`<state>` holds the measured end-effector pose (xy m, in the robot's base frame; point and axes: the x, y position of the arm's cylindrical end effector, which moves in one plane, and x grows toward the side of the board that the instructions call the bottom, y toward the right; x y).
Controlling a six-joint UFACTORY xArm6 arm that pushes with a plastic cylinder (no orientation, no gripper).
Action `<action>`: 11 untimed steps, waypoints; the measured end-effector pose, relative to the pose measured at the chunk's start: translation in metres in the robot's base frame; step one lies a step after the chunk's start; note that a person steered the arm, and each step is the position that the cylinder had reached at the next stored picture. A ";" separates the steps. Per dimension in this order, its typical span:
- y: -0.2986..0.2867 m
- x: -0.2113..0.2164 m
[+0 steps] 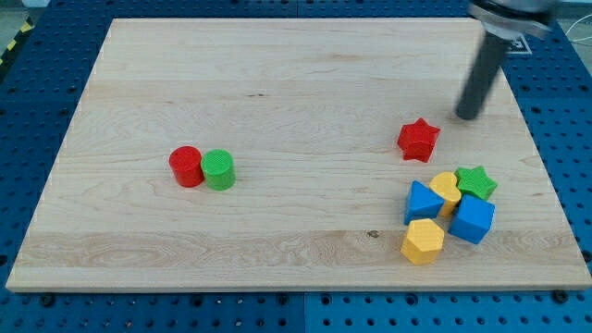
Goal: Slide the red star towards green circle
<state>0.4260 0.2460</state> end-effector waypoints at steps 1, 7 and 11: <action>0.000 0.031; -0.202 -0.023; -0.189 0.051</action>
